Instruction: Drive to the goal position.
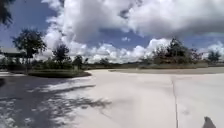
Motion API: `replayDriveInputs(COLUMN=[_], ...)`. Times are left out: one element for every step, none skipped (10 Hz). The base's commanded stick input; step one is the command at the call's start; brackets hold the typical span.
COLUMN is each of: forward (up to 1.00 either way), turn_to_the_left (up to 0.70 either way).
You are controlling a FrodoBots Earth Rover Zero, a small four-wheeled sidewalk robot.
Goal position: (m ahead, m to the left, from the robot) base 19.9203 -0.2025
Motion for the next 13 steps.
replayDriveInputs(forward=[0.85,0.85,0.85,0.85,0.85,0.85,0.85,0.85,0.85,0.85,0.85,0.85,0.85], turn_to_the_left=[0.0,0.0,0.0,0.0,0.0,0.0,0.0,0.0,0.0,0.0,0.0,0.0,0.0])
